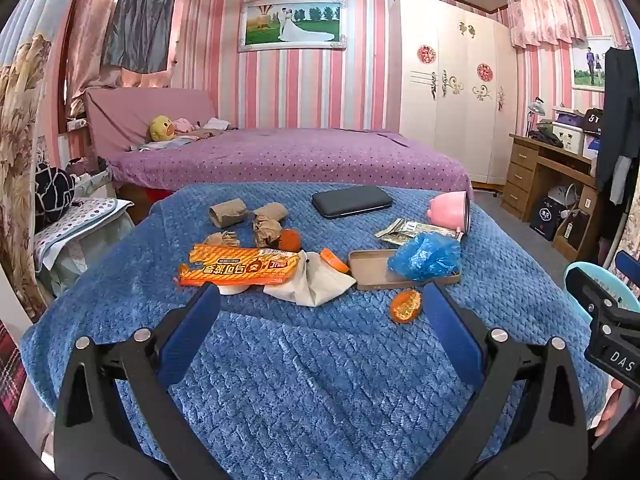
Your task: Collect trash
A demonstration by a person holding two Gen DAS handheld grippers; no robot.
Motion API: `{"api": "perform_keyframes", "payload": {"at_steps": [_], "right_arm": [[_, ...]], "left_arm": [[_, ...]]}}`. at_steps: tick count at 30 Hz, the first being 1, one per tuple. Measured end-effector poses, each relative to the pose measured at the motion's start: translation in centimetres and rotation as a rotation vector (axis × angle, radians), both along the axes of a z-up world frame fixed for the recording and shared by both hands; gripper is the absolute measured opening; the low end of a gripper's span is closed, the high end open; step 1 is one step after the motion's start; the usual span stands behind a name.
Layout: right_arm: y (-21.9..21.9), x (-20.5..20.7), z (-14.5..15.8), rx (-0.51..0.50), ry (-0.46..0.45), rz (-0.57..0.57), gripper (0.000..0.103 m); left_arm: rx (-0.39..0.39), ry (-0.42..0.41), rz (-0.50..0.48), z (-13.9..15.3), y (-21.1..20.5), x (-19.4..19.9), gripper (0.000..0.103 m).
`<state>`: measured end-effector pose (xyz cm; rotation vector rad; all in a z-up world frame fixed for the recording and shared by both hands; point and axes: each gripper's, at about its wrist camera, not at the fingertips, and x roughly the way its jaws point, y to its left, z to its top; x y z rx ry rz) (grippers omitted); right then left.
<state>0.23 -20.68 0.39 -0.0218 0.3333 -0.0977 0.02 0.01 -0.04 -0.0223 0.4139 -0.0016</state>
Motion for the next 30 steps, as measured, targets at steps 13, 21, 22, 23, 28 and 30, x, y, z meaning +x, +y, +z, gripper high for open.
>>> {"api": "perform_keyframes", "payload": {"at_steps": [13, 21, 22, 23, 28, 30], "right_arm": [[-0.3, -0.3, 0.1, -0.009, -0.003, -0.014, 0.099], [-0.5, -0.1, 0.0, -0.005, -0.001, -0.017, 0.099], [-0.6, -0.1, 0.1, -0.006, -0.001, -0.017, 0.099], [-0.6, -0.1, 0.1, -0.005, -0.001, -0.018, 0.099], [-0.7, -0.1, 0.2, -0.006, -0.003, -0.021, 0.099], [-0.9, -0.1, 0.2, -0.005, -0.002, -0.022, 0.099]], "left_arm": [[-0.008, 0.009, 0.000, -0.3, 0.6, 0.4, 0.098], [-0.005, 0.003, -0.003, -0.2, 0.2, 0.2, 0.098], [-0.005, 0.002, -0.004, -0.2, 0.1, 0.2, 0.098], [-0.005, 0.003, -0.003, -0.1, 0.1, 0.1, 0.098], [-0.003, 0.001, -0.005, -0.1, 0.1, 0.1, 0.098], [-0.003, 0.001, -0.005, -0.1, 0.0, 0.1, 0.098]]}}
